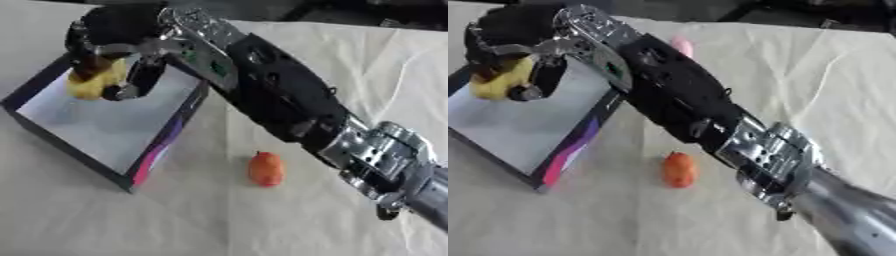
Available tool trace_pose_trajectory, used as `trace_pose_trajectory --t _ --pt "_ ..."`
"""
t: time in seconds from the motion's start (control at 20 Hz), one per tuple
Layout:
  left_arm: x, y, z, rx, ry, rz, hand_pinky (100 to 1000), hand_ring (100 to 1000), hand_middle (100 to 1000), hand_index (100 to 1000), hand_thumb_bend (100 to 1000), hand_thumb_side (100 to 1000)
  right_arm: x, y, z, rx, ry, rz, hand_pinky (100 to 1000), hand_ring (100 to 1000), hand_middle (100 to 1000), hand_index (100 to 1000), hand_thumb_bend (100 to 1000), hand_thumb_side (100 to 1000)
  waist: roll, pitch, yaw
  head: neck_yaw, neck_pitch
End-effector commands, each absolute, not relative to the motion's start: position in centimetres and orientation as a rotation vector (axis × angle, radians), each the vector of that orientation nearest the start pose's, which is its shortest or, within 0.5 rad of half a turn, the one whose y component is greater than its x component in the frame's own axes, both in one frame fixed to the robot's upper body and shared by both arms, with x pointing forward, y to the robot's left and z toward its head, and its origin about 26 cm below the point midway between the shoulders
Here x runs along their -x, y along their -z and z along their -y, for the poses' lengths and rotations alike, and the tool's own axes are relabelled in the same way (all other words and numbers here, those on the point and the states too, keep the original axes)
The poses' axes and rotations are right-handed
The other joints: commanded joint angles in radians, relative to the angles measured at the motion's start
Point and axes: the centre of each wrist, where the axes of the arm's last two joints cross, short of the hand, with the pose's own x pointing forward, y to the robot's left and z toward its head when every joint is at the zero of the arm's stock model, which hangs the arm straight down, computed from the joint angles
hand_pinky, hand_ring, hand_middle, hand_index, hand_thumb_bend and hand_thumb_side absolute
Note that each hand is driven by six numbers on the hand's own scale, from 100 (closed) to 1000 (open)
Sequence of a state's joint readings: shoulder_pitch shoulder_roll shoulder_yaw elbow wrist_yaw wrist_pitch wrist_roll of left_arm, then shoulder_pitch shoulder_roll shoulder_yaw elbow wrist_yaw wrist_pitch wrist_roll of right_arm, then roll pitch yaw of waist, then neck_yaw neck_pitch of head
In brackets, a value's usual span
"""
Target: Pick up objects on the table and place them in the box.
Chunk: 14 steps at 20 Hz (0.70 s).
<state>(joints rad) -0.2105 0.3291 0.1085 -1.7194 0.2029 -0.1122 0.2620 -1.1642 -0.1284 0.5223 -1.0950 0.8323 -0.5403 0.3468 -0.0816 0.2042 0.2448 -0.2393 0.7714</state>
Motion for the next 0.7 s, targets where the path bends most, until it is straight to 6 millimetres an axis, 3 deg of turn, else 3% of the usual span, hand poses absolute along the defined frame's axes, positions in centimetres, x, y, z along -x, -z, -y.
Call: trace_pose_trajectory --t 0.05,0.25,0.4,0.7 --pt "-31.9 -12.3 -32.4 -0.273 -0.148 2.069 857 726 775 889 126 779 -43.4 -25.3 3.3 -0.551 2.242 -2.207 809 619 503 591 227 100 -0.005 -0.018 0.004 -0.009 -0.001" --pt "-31.8 -11.6 -32.7 -0.284 -0.164 2.038 858 726 775 890 126 787 -43.9 -24.4 3.8 -0.664 2.195 -2.334 816 631 517 612 177 100 -0.006 -0.011 0.012 -0.022 -0.001" --pt "-31.8 -11.2 -32.8 -0.290 -0.167 2.021 859 726 776 884 119 797 -44.5 -22.7 4.0 -0.698 2.236 -2.350 875 742 632 674 100 100 -0.007 -0.006 0.019 -0.032 -0.001" --pt "-31.9 -10.6 -32.7 -0.283 -0.148 1.992 860 727 775 886 119 808 -45.1 -21.1 4.4 -0.681 2.313 -2.284 922 855 784 800 100 100 -0.008 -0.002 0.022 -0.040 -0.001"
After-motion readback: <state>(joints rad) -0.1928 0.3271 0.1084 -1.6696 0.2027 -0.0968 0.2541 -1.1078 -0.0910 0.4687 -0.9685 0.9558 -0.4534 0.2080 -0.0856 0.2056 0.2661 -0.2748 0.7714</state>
